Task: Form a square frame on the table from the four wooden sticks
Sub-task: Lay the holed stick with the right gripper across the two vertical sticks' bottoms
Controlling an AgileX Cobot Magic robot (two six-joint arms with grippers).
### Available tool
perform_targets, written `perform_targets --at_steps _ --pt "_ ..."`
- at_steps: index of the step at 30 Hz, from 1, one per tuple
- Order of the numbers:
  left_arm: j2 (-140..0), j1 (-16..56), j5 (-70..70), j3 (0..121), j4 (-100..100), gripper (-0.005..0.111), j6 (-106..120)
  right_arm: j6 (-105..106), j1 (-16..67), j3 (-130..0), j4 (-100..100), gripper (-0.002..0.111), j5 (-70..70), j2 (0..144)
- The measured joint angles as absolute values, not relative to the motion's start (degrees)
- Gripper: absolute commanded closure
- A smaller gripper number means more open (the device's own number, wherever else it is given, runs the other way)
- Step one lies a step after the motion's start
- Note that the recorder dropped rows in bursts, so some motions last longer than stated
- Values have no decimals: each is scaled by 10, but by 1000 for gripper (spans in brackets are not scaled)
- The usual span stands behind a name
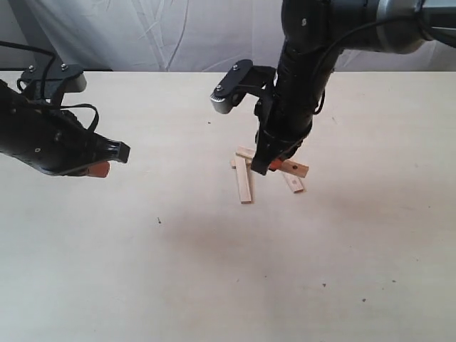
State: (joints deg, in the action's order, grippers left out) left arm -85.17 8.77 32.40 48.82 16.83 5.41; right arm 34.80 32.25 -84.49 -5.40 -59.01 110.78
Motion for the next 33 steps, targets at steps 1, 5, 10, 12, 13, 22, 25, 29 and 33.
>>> perform_targets --at_steps 1,5,10,12,13,22,25,29,33 --pt "-852 88 321 485 169 107 54 370 314 -845 -62 109 -584 1108" --pt "-852 89 309 481 172 107 54 424 290 -845 -76 109 -560 1108" --pt "-851 89 304 481 172 107 54 452 284 -845 -45 109 -542 1115" --pt "-851 89 301 481 172 107 54 467 282 -845 -40 109 -540 1125" --pt "-851 89 297 481 172 107 54 477 282 -845 -40 109 -538 1130" --pt "-851 89 277 481 172 107 57 638 282 -845 -98 109 -538 1166" --pt "-851 89 271 481 175 107 58 672 282 -845 -104 109 -538 1175" --pt "-851 89 264 481 182 107 62 692 282 -845 -106 109 -535 1191" --pt "-851 89 259 481 182 107 63 714 282 -845 -106 109 -527 1207"
